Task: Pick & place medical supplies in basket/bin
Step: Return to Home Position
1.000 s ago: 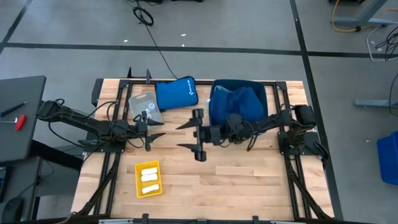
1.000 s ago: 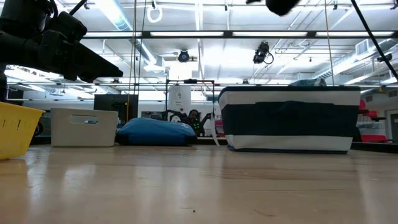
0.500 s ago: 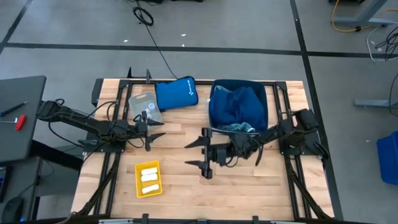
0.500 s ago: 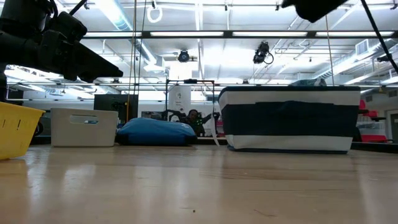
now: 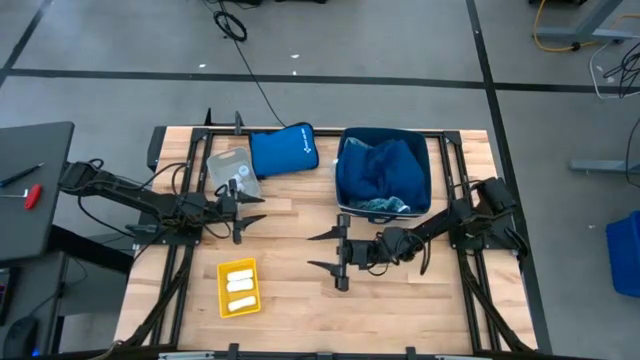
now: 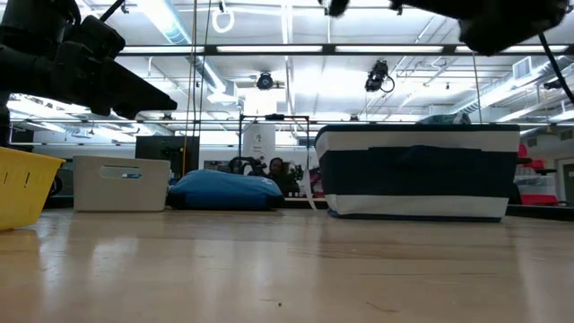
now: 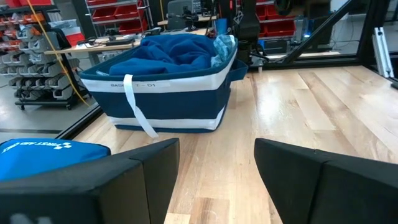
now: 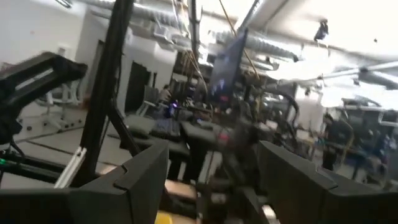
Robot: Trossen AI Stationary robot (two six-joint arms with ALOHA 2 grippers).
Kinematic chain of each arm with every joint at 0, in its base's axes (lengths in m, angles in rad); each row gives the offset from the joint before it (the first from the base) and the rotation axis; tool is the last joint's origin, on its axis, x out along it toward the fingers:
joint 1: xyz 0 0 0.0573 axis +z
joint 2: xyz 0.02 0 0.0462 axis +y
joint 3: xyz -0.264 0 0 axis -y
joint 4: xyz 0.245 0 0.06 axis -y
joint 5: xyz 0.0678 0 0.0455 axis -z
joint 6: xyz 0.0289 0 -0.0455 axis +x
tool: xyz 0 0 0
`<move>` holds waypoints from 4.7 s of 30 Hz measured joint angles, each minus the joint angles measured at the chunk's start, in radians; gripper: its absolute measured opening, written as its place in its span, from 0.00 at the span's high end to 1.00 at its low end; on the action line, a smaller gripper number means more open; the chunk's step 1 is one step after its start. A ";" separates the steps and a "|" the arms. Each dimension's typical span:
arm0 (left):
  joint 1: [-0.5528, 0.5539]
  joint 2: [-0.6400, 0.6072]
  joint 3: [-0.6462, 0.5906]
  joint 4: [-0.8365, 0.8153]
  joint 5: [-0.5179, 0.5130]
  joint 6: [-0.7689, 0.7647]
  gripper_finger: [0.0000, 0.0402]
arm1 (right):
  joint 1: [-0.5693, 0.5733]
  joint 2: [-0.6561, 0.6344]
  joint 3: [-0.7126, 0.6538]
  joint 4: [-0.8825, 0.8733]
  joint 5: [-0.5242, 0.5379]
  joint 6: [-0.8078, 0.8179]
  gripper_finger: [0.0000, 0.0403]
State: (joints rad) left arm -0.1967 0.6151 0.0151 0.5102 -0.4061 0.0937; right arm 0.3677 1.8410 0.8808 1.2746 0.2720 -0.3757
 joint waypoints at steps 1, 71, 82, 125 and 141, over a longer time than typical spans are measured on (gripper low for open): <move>0.000 0.000 0.000 0.000 0.001 0.000 0.47 | 0.003 -0.008 -0.022 0.006 0.017 0.020 0.37; 0.001 0.000 0.000 0.034 -0.011 -0.004 0.47 | 0.759 -1.292 -0.873 -0.434 0.557 0.024 0.61; 0.001 0.000 0.000 0.035 -0.013 0.002 0.47 | 0.840 -1.516 -0.873 -0.603 0.182 0.003 0.61; 0.001 0.000 0.000 0.036 -0.023 0.000 0.47 | -0.021 -1.673 -0.873 -1.108 -0.067 0.197 0.61; 0.001 0.000 0.000 0.042 -0.057 -0.011 0.47 | -0.031 -1.708 -0.873 -1.241 -0.080 0.226 0.61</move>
State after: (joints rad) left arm -0.1958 0.6147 0.0151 0.5522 -0.4632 0.0830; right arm 0.3367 0.1326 0.0078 0.0338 0.1921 -0.1493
